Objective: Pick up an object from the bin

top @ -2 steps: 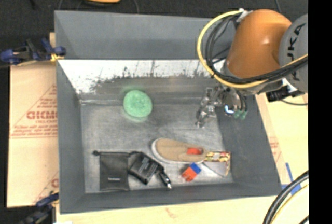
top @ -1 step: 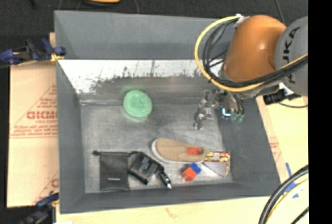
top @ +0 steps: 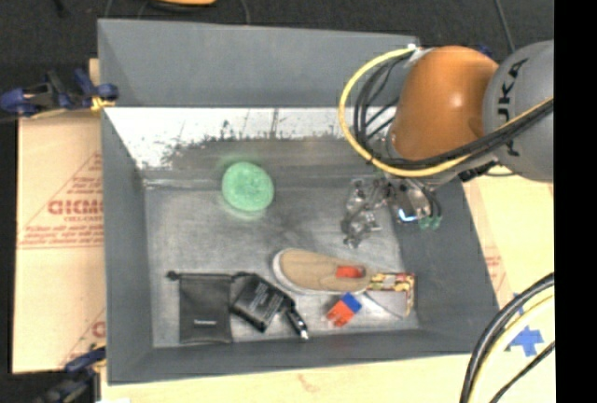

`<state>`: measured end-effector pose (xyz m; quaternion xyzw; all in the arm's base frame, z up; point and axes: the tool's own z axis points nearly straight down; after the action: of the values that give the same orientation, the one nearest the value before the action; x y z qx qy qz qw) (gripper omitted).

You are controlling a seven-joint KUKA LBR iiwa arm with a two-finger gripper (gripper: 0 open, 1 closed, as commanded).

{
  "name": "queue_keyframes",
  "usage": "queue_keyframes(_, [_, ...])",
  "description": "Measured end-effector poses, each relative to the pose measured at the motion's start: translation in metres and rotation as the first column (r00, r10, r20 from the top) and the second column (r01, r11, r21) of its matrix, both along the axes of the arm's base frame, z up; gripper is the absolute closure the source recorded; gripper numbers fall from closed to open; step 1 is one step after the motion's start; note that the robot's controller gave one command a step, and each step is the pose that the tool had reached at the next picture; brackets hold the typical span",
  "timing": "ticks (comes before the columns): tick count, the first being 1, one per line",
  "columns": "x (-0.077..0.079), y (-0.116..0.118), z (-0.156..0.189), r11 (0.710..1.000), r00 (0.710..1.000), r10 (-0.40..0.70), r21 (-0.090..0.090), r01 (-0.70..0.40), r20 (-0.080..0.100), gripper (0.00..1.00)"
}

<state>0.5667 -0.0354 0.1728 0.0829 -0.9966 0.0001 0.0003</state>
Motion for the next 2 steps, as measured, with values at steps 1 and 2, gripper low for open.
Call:
queue_keyframes(1, [-0.0079,-0.0026,-0.0613,0.974,0.974,-0.226,0.0,0.226,0.004,0.0])
queue_keyframes(2, [-0.0075,-0.0026,-0.0605,0.974,0.974,-0.225,0.001,0.225,0.005,0.0])
